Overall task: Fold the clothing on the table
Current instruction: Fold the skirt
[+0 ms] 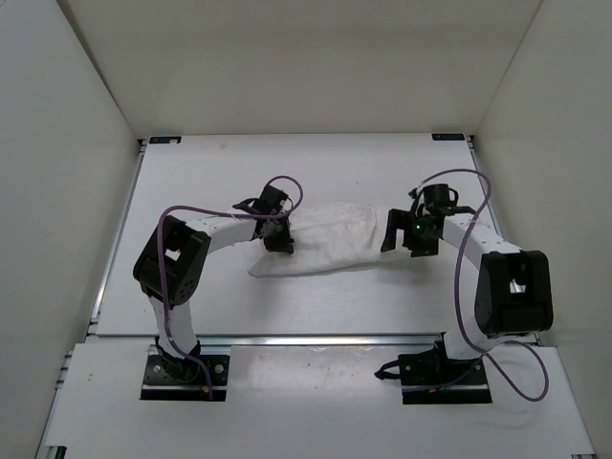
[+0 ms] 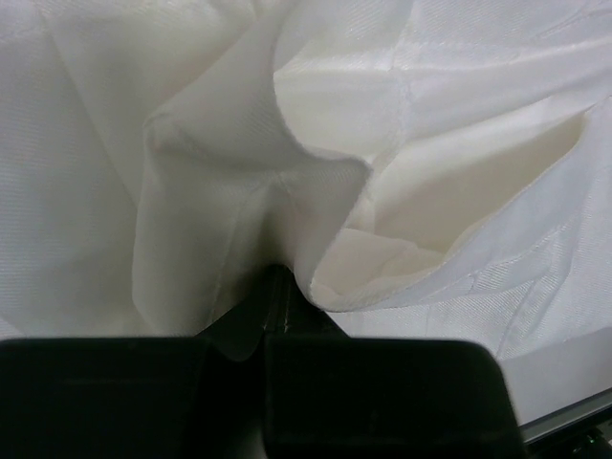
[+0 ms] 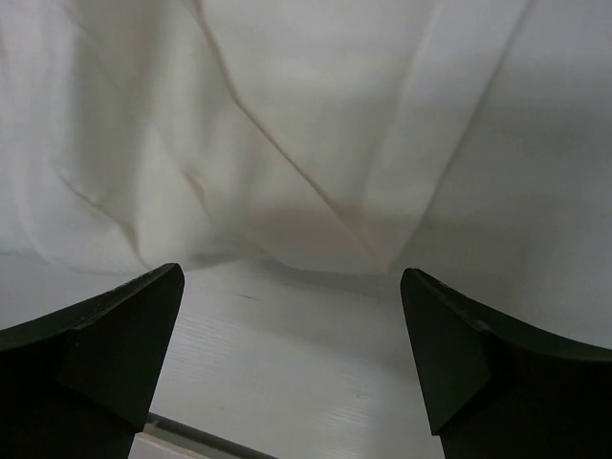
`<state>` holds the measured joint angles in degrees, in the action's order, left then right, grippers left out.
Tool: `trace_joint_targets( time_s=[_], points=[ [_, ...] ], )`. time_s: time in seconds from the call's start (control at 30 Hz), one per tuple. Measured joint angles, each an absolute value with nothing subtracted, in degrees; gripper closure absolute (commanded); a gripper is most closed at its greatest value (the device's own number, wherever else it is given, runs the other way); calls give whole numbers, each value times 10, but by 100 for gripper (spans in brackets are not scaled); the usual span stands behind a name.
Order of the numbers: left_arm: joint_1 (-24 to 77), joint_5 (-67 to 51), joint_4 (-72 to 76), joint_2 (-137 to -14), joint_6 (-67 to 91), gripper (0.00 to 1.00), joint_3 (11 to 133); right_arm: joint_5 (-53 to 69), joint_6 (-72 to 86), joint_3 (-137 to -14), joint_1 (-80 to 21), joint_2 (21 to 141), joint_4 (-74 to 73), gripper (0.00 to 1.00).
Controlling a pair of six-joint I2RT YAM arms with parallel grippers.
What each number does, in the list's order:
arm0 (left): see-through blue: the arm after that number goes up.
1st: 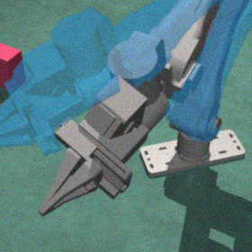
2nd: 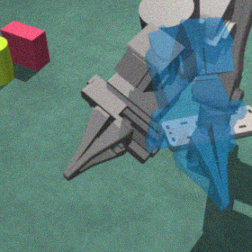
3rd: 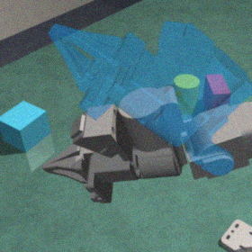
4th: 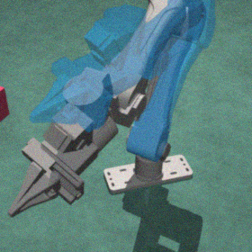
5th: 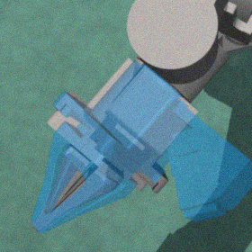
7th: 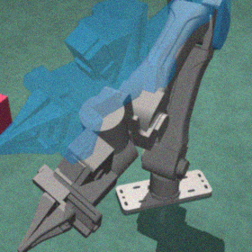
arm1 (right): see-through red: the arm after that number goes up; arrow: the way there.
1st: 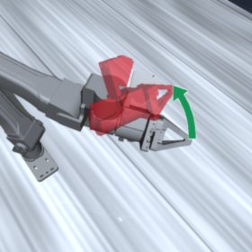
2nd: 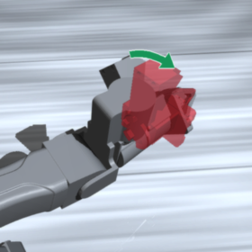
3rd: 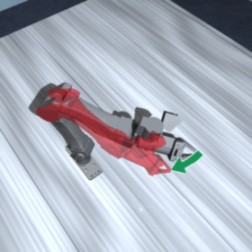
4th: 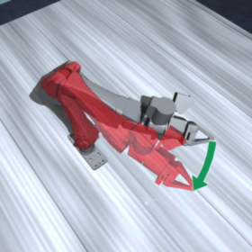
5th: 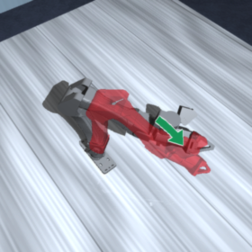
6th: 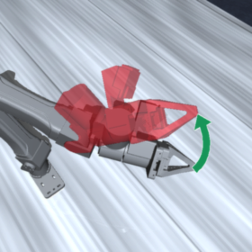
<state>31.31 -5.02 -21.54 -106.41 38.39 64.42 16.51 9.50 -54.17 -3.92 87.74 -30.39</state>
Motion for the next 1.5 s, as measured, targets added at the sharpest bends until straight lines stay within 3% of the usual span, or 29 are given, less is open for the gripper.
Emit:
trace_joint_targets(
  time_s=[0.17, 0.6, 0.7, 0.8, 0.9, 0.97, 1.2, 1.5],
  points=[
    [313, -53, -211, -1063, 383, 100, 642, 158, 89, -507, -31, 881, -302, 2],
    [305, -72, -204, -1064, 380, 100, 638, 120, 72, -591, -46, 976, -273, 5],
    [303, -79, -203, -1065, 379, 100, 638, 117, 70, -599, -41, 986, -266, 21],
    [302, -84, -205, -1067, 377, 100, 640, 117, 69, -600, -39, 992, -256, 74],
    [301, -87, -209, -1071, 373, 100, 646, 126, 79, -600, -39, 1004, -244, 93],
    [301, -89, -210, -1073, 373, 100, 648, 133, 86, -600, -39, 1005, -239, 100],
    [293, -101, -210, -1076, 371, 100, 650, 176, 95, -612, -15, 1005, -241, 100],
    [292, -141, -203, -1130, 376, 100, 710, 239, 88, -792, -51, 979, -275, 100]
  ],
)
